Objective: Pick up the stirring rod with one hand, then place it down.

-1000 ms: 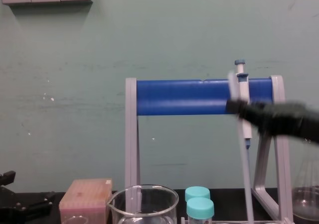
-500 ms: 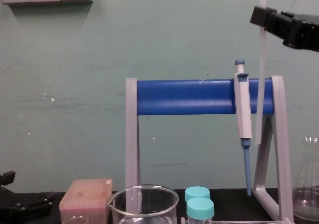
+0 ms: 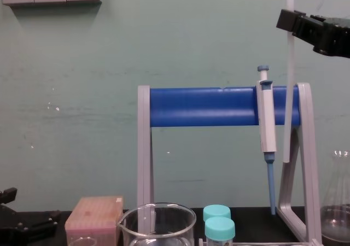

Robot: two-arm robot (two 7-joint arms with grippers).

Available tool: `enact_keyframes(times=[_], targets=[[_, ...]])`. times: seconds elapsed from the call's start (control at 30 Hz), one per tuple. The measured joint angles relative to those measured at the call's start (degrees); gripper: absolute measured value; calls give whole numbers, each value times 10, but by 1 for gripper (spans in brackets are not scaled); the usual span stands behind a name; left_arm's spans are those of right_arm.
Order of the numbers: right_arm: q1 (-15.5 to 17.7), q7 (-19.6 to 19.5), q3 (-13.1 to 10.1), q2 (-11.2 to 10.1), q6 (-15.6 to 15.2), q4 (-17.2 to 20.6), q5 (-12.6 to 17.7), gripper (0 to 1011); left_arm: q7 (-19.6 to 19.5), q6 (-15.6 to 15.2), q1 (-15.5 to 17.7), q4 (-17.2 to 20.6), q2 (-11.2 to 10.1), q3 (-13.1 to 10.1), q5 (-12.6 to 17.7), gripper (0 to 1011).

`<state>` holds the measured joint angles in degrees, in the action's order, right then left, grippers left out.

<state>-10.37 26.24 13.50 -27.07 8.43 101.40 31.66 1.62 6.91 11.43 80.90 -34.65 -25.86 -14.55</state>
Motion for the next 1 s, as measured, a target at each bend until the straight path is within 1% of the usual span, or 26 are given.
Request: enact_keyframes(times=[0.57,1.0], targets=[[-11,10,8,-3,-10,-14,-1,69,0,0,0,0,0,0,0,1000],[-14,12,10,-6,-13,-21,1,69,0,0,0,0,0,0,0,1000]])
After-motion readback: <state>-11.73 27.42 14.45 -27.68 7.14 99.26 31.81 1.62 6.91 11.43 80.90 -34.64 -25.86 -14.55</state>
